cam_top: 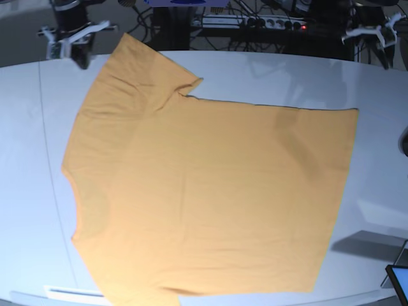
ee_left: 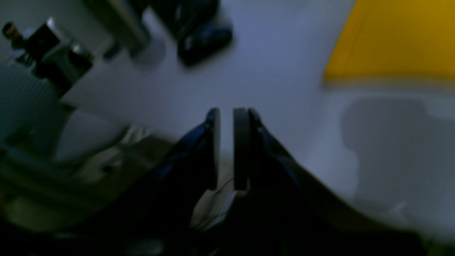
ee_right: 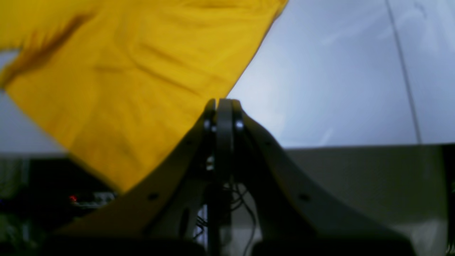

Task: Fold the T-shirt properly
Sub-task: 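Move both grippers out from the rest pose toward the shirt, then lower the right gripper onto the shirt's shoulder corner and grasp it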

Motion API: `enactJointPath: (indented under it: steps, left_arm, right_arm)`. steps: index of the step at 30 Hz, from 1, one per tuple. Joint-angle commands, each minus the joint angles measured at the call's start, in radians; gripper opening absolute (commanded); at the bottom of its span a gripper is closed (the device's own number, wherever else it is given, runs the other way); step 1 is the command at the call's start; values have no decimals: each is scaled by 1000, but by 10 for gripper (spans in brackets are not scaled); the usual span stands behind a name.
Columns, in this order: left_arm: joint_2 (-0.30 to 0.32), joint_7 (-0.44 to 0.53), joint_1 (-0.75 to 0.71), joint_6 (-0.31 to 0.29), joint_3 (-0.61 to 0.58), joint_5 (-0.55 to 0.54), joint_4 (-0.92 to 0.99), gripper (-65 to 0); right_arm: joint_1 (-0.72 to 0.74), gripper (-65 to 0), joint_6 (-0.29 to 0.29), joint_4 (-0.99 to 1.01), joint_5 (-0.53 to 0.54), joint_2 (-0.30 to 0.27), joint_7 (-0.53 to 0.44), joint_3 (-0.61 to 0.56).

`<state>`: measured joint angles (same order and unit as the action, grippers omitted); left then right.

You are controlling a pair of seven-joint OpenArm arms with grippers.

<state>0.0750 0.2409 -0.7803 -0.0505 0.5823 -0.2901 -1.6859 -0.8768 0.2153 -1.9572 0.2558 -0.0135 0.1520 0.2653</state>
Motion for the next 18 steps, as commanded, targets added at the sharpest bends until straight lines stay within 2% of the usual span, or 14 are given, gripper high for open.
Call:
enactJointPath:
  steps: [1,3,6,11,13,16,18]
  left_arm:
    - [6,-1,-15,-13,26,-24,-35,-573]
    - [6,-64,11,-55,58,-65,-82,-573]
    - [6,-153,49,-64,90,-74,-128,-573]
    - [-4,-165,58,-64,87,-76,-139,-573]
    - [-8,-166,55,-64,87,-77,-139,-573]
    - [-7,-173,63,-64,87,-76,-136,-573]
    - [-4,-174,74,-64,86,-74,-136,-573]
  right_arm:
    - [5,-647,13,-18,17,-6,2,25]
    - [31,-647,39,-18,30,-6,39,61]
    - [46,-643,86,-23,37,-6,84,82]
    - [67,-622,184,-32,37,-6,179,110]
    - [83,-566,198,-32,37,-6,232,145]
    - [113,-447,235,-32,37,-6,294,211]
    - [126,-395,306,-34,37,-4,315,236]
